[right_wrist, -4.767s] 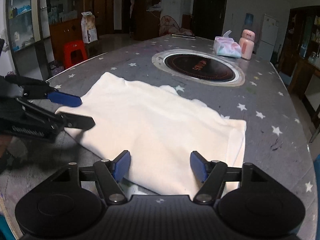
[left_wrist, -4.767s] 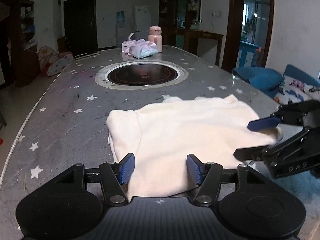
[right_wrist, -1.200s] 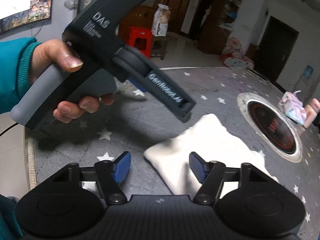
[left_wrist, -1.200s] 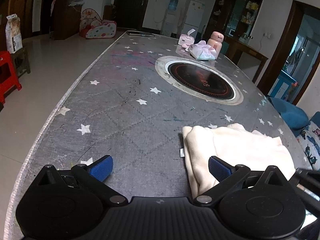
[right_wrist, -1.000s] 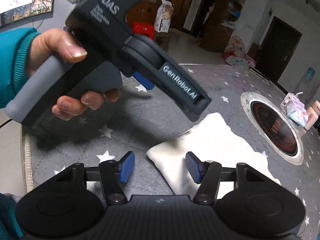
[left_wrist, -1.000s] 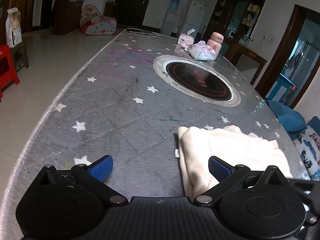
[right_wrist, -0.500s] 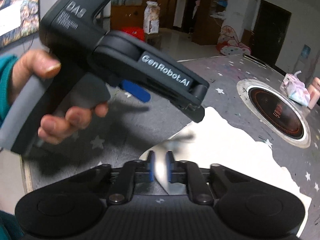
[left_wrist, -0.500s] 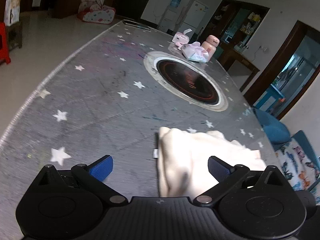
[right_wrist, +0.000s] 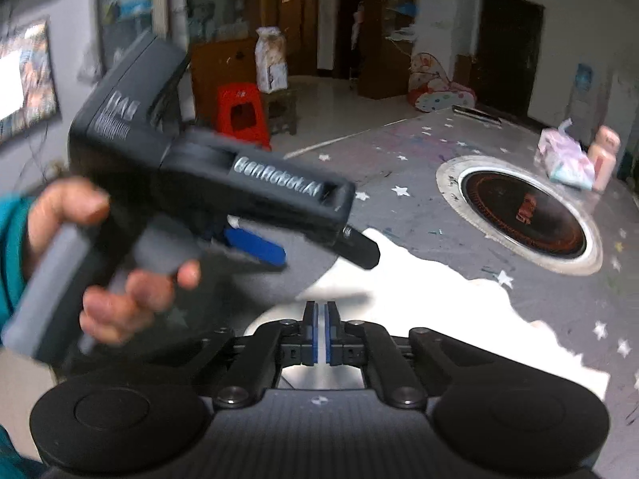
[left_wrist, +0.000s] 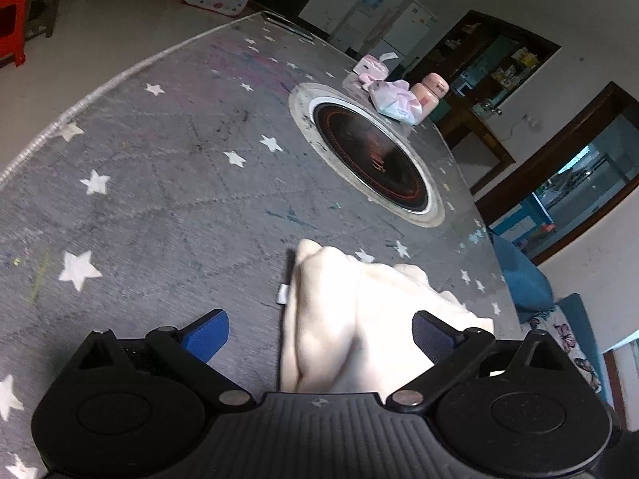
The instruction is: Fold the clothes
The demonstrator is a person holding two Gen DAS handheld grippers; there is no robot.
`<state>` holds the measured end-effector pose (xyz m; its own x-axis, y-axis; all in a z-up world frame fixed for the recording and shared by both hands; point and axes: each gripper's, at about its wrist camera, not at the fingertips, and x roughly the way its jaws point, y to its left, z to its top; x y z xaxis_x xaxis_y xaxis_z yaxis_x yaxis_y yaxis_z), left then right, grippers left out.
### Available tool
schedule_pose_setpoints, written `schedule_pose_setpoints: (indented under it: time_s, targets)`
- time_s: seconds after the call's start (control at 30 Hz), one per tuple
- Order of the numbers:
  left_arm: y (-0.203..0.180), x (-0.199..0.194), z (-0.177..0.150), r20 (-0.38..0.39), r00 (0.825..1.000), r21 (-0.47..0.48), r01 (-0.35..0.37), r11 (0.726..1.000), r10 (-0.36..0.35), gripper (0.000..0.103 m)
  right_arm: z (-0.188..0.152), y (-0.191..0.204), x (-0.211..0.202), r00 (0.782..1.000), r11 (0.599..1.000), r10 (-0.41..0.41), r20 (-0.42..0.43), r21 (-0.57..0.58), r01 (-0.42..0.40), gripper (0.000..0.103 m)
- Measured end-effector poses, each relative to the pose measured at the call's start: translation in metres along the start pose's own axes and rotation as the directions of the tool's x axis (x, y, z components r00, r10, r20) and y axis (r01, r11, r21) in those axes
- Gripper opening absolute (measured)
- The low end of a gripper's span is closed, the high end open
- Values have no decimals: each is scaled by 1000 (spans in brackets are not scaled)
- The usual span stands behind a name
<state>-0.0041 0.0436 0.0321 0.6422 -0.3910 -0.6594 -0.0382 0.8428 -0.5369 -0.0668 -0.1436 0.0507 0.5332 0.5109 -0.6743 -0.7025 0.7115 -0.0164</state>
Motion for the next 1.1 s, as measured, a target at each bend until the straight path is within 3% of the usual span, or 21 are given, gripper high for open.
schedule_pose_setpoints:
  time_s: [0.03,0.07,0.1,0.23,0.4,0.47,0.57,0.77,0.97,1.1]
  targets:
    - [1,-1,0,3,1000,3,-5,1000,5,100,-1,3,2,1000,1000,1,-9,-19,-1,15]
    - [1,-3,1,6,1000,6,-10,1000,10,100,-3,6,4,1000,999,3,-16,-39,-3,30]
    - [3,-3,1,6,1000,6,-17,1000,17,100,-5,11,6,1000,998,9,-18,-58,-10,36]
    - [7,-3,0,-3,1000,-2,-28,1000,28,100,-8,29,16,999,990,36,-40,-133,-41,39]
    - [9,-1,-3,-12,1000,-17,-19,1000,19,102,-12,43,37,996,977,-31,-82,-215,13,34]
    - [10,-1,-3,-13,1000,-27,-8,1000,8,102,-13,42,40,996,976,-42,-74,-218,25,21]
    - [11,-1,-4,-13,1000,-46,3,999,-4,103,-9,29,33,999,990,-12,-46,-142,5,13]
    - [8,6,-4,-22,998,-101,49,994,-51,101,6,5,8,999,999,42,23,2,-42,11]
    - [2,19,-10,-47,991,-161,120,980,-129,85,8,-8,-9,996,997,60,63,52,-63,10]
    - [4,25,-14,-51,988,-198,134,971,-147,59,4,-13,-15,994,995,71,82,60,-76,10]
